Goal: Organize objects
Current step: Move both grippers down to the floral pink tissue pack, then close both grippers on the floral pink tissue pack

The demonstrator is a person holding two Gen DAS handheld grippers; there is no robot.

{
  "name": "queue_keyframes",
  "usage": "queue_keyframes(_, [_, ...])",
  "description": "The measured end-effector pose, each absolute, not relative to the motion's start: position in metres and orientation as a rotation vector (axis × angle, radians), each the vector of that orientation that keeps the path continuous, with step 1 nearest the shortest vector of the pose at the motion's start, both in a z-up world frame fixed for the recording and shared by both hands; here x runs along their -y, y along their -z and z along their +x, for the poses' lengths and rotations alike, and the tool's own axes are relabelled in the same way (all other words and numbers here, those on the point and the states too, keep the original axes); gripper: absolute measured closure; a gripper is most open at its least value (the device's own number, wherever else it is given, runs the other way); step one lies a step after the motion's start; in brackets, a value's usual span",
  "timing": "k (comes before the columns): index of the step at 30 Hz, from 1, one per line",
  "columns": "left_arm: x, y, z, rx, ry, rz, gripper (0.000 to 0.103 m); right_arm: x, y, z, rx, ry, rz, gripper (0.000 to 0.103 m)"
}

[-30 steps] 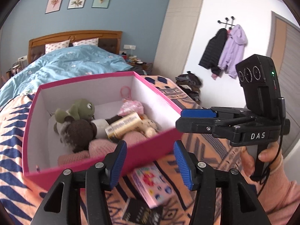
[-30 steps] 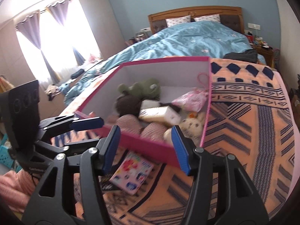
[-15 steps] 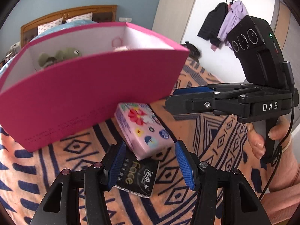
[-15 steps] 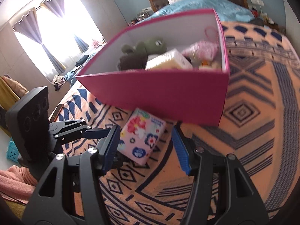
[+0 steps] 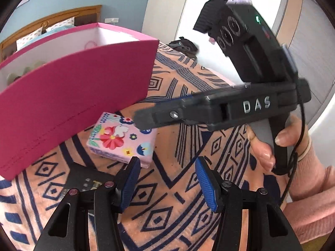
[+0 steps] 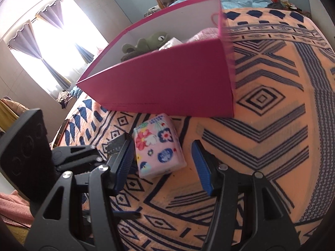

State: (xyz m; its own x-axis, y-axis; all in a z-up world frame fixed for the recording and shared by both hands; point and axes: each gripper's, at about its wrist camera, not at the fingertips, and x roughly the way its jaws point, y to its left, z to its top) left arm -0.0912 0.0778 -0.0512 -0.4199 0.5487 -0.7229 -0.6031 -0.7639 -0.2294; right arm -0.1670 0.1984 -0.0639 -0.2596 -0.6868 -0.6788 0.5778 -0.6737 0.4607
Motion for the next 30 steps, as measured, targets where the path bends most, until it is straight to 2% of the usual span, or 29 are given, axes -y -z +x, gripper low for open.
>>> queue_keyframes(6, [-0.039,0.042,-0.112,-0.049,-2.330,-1.097,0.048,-0.208,0.073,-0.162,0.203,1.998,1.191,0.044])
queue_keyframes(12, [-0.035,0.047,-0.140,-0.067,-2.347,-1.138,0.055,-0.210,0.084,-0.158,0.271,1.966,1.218,0.045])
queue_keyframes(14, [-0.042,0.055,-0.145,-0.081,-2.324,-1.157,0.057,-0.209,0.086,-0.156,0.274,1.946,1.225,0.055])
queue_keyframes(17, [-0.045,0.060,-0.149,-0.098,-2.297,-1.187,0.060,-0.205,0.088,-0.155,0.262,1.940,1.230,0.057])
queue_keyframes(21, [-0.045,0.059,-0.148,-0.058,-2.255,-1.191,0.064,-0.204,0.090,-0.158,0.272,1.945,1.234,0.059])
queue_keyframes(30, [-0.061,0.060,-0.121,-0.042,-2.132,-1.181,0.065,-0.222,0.087,-0.168,0.318,2.006,1.234,0.059])
